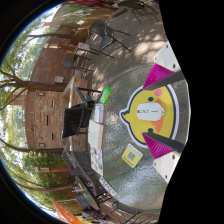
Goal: Arrange mouse
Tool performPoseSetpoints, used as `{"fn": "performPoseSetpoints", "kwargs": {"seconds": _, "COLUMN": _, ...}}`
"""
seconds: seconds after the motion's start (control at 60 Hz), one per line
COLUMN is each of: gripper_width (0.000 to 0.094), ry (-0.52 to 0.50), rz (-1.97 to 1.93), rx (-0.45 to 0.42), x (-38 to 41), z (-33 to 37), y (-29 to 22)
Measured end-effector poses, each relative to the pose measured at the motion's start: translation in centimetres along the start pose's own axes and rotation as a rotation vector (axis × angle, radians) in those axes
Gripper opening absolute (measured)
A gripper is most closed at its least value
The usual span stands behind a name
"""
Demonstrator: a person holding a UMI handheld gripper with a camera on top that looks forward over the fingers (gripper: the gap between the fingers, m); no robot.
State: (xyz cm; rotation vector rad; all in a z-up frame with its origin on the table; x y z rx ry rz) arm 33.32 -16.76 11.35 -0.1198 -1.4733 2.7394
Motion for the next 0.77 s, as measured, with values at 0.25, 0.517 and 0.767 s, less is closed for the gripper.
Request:
{"fn": "performPoseSetpoints", "kwargs": {"seconds": 0.25, "gripper_width": 0.0857, "ry": 0.057, "rz": 0.039, "rx": -0.068, "x": 1.7, "z": 11.2, "y": -0.9}}
{"fn": "performPoseSetpoints", "kwargs": {"seconds": 0.517, "gripper_width": 0.0859, "ry": 0.061, "rz": 0.058, "rx": -0.1, "x": 4.0, "z": 20.2, "y": 0.8}}
{"fn": "performPoseSetpoints", "kwargs": {"seconds": 0.767, "gripper_width": 0.0862, "ry": 0.068, "rz": 0.044, "rx": -0.099, "x": 4.3, "z": 23.2, "y": 2.0}}
Point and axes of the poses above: the point between the fingertips, and its own axes, seen from behind it with the camera up: x to the left, y down, z backward, against the way the camera looks, the point moved 7 cm from there along z, backward, against the way the camera looks, and after that the axes turned 7 degrees about -x, right-handed, at the moved point
